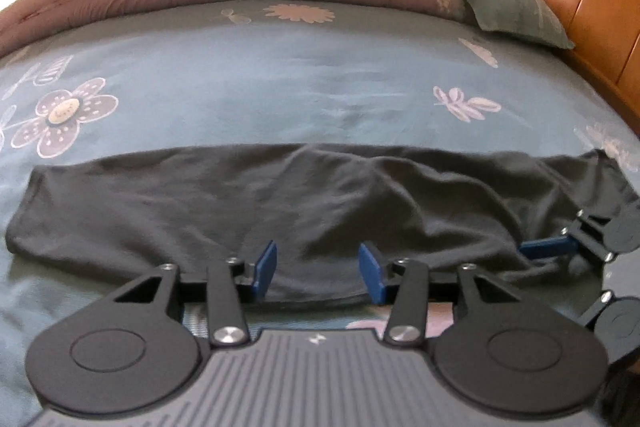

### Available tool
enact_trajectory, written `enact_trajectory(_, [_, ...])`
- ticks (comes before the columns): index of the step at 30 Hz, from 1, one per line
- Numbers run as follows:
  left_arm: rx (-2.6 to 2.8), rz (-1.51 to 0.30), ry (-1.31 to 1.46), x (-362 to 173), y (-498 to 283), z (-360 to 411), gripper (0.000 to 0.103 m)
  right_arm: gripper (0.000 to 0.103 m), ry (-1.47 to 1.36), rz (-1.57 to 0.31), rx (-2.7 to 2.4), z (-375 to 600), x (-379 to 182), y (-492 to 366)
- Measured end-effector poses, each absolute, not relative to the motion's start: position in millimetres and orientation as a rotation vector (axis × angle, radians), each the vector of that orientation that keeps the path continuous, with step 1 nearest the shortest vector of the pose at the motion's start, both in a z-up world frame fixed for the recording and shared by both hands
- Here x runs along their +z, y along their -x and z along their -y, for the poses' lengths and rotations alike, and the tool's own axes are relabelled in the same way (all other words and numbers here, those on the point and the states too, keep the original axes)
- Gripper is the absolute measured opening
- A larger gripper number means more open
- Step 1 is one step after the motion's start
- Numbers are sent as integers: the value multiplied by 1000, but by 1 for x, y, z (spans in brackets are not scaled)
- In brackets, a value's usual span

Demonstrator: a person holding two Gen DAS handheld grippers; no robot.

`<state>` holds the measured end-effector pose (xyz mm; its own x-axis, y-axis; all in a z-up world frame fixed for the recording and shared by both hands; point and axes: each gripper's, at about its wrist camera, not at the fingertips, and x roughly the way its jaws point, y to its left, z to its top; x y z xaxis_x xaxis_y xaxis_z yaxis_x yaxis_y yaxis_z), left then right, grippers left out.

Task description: Fold clothes

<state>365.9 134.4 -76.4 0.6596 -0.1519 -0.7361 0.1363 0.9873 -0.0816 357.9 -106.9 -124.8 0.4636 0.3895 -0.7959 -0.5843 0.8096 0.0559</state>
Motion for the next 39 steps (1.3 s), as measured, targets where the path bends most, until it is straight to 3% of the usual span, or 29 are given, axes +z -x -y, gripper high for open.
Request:
enact_trajectory(4, [-192,-803,-16,-68,-374,-116,47,96,182,-953,664,124,-109,-365])
enact_trajectory(12, [-422,-792,16,-78,-417,-24,47,96,335,-823,596,218,-55,-375])
enact_trajectory(20, [-686,-796,74,-100,-463,79,47,94,495,-829,498,299,-65,-413])
enact_trajectory(27, [-678,-893,114,-120,-429,60,47,89,393,-828,559,317,-73,-442])
enact_trajectory(39, [-682,-913,158,-124,-405,40,49,43,288,-906,612,289,-102,-513])
